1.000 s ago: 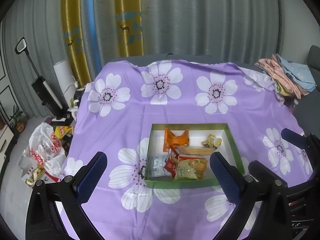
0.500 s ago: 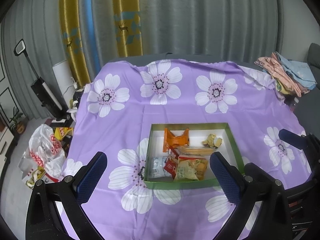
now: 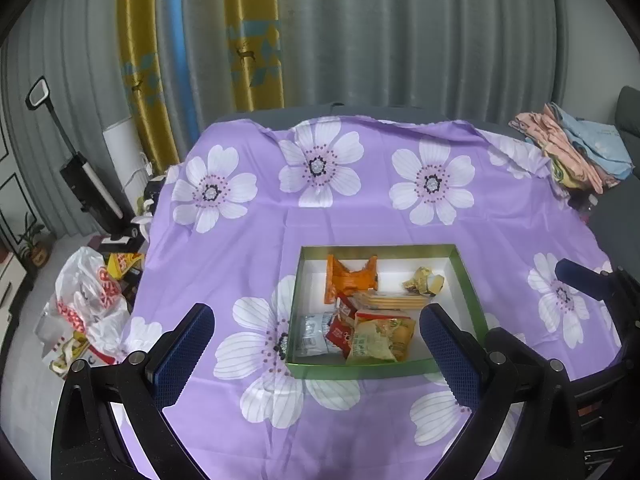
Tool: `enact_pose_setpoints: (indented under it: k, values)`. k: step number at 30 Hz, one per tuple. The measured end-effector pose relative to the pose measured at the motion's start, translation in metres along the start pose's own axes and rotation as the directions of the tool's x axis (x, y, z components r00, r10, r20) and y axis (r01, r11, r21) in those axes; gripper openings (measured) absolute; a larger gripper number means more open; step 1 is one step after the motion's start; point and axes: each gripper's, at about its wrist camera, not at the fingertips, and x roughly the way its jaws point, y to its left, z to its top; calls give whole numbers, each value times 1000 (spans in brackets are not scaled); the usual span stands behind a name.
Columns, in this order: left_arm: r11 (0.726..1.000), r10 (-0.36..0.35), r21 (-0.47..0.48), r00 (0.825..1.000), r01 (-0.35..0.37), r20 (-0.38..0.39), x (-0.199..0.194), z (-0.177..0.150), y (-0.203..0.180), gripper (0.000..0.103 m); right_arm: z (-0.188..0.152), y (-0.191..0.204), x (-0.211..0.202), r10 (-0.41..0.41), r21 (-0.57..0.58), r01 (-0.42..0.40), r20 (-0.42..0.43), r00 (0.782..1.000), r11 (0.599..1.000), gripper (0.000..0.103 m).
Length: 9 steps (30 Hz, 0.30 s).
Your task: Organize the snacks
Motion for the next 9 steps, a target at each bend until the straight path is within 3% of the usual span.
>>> enact_pose_setpoints:
  k: [9]
  values:
    - [1000, -18, -7, 1000, 18, 0, 5, -1, -4, 102, -1, 0, 2, 0, -1, 0, -1, 1000, 1000, 103]
